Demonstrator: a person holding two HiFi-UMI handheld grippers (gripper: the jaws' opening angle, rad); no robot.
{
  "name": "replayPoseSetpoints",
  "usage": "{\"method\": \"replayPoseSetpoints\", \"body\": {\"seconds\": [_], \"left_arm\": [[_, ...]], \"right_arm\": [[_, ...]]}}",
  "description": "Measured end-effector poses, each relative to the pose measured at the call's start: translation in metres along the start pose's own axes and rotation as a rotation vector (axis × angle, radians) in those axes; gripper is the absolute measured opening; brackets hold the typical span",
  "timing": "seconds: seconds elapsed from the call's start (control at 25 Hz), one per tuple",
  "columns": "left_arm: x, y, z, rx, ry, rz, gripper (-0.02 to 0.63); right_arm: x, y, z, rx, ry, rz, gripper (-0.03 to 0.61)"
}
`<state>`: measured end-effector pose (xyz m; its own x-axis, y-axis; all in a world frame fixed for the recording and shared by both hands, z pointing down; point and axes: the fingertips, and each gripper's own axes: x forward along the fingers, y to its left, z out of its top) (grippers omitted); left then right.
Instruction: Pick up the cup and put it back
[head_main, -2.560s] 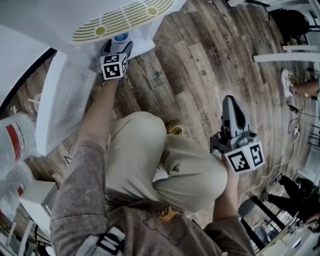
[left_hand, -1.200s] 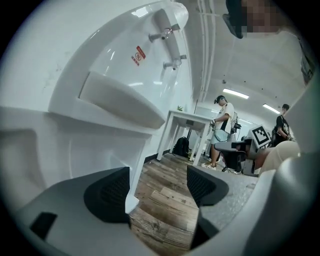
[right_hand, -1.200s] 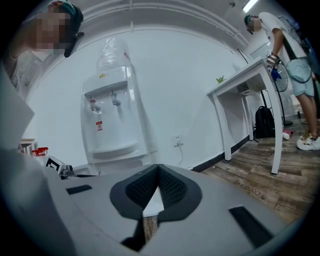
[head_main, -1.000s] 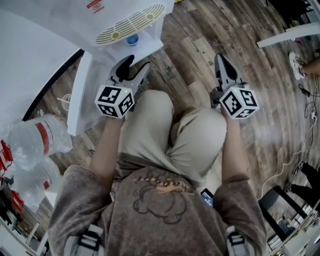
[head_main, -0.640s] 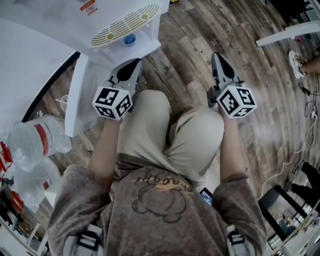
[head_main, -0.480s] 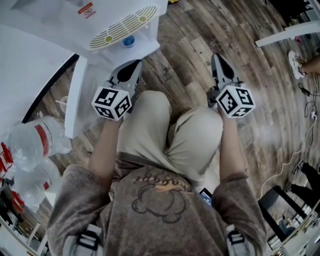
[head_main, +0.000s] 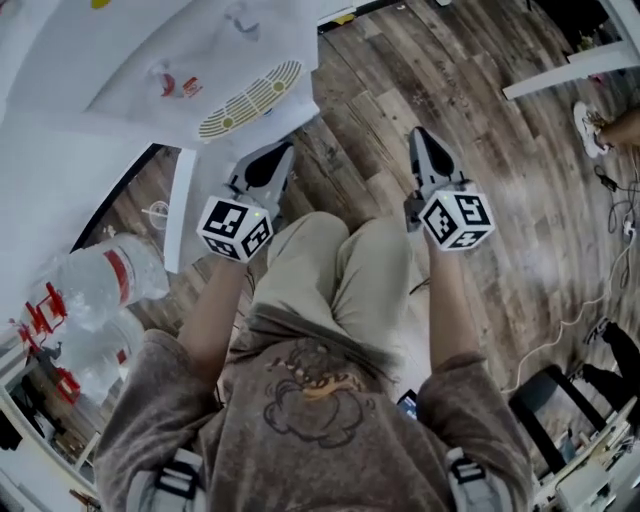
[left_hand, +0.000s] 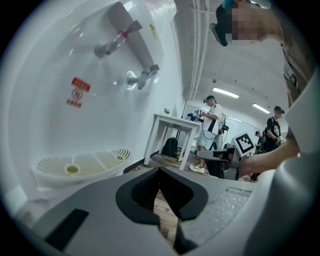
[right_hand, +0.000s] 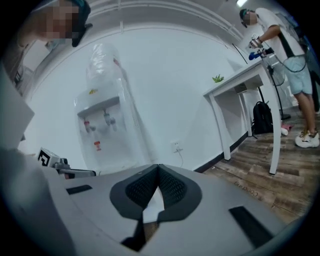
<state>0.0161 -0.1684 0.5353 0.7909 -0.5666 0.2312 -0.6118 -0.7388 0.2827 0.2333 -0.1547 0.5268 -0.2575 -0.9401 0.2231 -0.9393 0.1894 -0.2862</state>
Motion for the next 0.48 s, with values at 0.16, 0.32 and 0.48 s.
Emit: {"method": "replayPoseSetpoints", "body": {"seconds": [0.16, 0.32, 0.48], "left_arm": [[-0.020, -0.038, 0.086, 0.008, 0.016, -0.007, 0.003], [-0.039, -0.073, 0.180, 0.014, 0.029, -0.023, 0.003], [-0.059, -0.109, 0.271, 0.015, 0.035, -0.040, 0.003]], "right_arm": [[-0.027, 0.031, 0.079, -0.026, 0.033, 0.049, 0.002], [-0.057, 0.068, 0.162, -0.050, 0.064, 0.079, 0.002], [-0.090, 0.101, 0.248, -0.051, 0.081, 0.091, 0.002]]}}
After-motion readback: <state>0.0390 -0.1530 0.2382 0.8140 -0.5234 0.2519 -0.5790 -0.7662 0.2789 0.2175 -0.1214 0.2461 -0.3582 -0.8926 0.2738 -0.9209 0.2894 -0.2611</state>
